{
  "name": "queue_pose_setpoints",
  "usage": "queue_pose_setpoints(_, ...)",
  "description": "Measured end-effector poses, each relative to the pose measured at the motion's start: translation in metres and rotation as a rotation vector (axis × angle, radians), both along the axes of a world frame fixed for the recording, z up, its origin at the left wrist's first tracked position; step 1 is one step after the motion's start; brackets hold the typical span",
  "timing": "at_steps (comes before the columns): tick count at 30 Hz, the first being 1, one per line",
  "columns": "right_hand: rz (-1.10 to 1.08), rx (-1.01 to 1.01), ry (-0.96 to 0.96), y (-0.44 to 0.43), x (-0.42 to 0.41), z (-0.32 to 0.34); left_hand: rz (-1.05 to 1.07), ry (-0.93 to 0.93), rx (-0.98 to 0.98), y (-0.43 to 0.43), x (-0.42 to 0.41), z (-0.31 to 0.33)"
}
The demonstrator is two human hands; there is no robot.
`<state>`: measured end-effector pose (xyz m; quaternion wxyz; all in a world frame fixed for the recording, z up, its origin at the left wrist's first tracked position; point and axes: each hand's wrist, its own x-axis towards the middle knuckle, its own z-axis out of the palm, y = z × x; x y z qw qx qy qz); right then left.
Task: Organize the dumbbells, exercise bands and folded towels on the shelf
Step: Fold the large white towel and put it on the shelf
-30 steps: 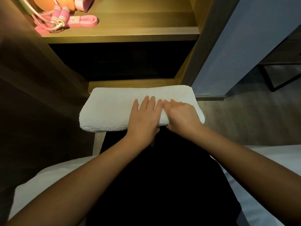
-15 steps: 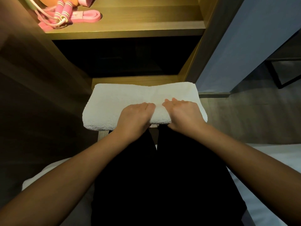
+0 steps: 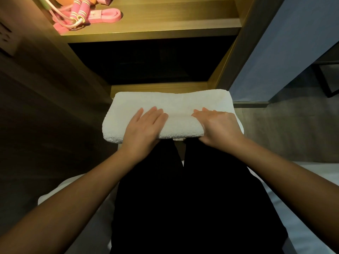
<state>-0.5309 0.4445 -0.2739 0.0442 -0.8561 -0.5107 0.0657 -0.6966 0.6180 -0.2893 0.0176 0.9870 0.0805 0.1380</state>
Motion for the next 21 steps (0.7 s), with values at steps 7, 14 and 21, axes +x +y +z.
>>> queue_pose_setpoints(7,0.003,0.018,0.029,-0.001,0.0,0.003,-0.015,-0.041,0.004,0.011,-0.007,0.001)
queue_pose_setpoints(14,0.011,0.067,0.048,-0.003,0.001,0.002,0.04,-0.088,0.023,0.031,-0.02,0.002)
queue_pose_setpoints(21,0.016,0.105,0.073,-0.004,0.003,0.005,0.047,-0.104,0.028,0.043,-0.03,0.01)
